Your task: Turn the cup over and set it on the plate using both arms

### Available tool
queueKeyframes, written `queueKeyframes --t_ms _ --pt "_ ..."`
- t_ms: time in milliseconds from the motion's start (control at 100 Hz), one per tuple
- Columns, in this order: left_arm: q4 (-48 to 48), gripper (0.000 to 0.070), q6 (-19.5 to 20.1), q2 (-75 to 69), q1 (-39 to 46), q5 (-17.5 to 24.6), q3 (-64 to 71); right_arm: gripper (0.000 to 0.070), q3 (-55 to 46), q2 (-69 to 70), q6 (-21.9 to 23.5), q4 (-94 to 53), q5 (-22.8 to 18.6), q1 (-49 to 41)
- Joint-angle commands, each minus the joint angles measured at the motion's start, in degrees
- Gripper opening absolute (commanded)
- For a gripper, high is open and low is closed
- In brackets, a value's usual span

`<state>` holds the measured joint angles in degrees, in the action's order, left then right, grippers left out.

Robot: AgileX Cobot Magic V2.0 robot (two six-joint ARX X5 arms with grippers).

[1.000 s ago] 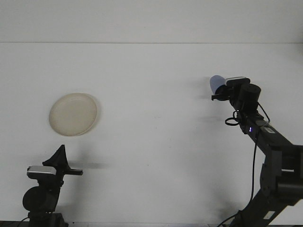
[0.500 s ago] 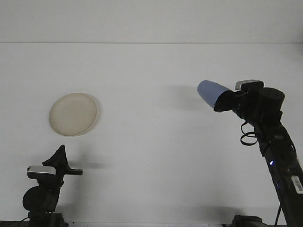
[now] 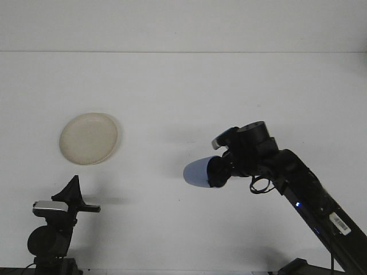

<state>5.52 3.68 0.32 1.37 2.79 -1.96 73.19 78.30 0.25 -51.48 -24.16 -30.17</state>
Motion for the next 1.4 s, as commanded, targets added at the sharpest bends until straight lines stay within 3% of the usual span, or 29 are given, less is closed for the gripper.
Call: queueKeyframes --t_ms 0,170,310,1030,1110,1210,1250,1390 --pt "0.57 0.0015 -0.09 -0.07 0.11 -0.33 1.16 0.0 3.91 3.82 -3.43 -4.63 3.76 -3.8" --pt "0.57 0.0015 -0.31 -0.07 0.11 -0.33 1.16 0.0 12.76 13.57 -6.67 -16.92 12.26 -11.54" --pt "0.57 0.0015 -0.31 -0.07 0.11 -0.33 1.16 0.0 16.39 19.65 -7.82 -20.39 15.61 -15.21" --pt "0.57 0.0015 -0.31 -0.07 0.11 -0.33 1.16 0.0002 16.35 28.83 -8.31 -17.27 15.17 -20.17" --pt "0.57 0.0015 -0.31 -0.07 0.11 -0.33 1.16 0.007 16.35 29.03 -8.72 -16.76 15.15 -20.57" --pt "0.59 0.0015 -1.03 -0.07 0.11 -0.24 1.16 0.0285 16.37 29.03 -9.09 -16.74 15.15 -20.87" --pt "0.57 0.0015 -2.29 -0.07 0.11 -0.26 1.16 0.0334 16.48 28.98 -9.07 -16.76 15.08 -20.87" --pt "0.68 0.0015 -10.05 -0.07 0.11 -0.26 1.16 0.0349 18.12 26.4 -9.09 -17.88 15.02 -20.17"
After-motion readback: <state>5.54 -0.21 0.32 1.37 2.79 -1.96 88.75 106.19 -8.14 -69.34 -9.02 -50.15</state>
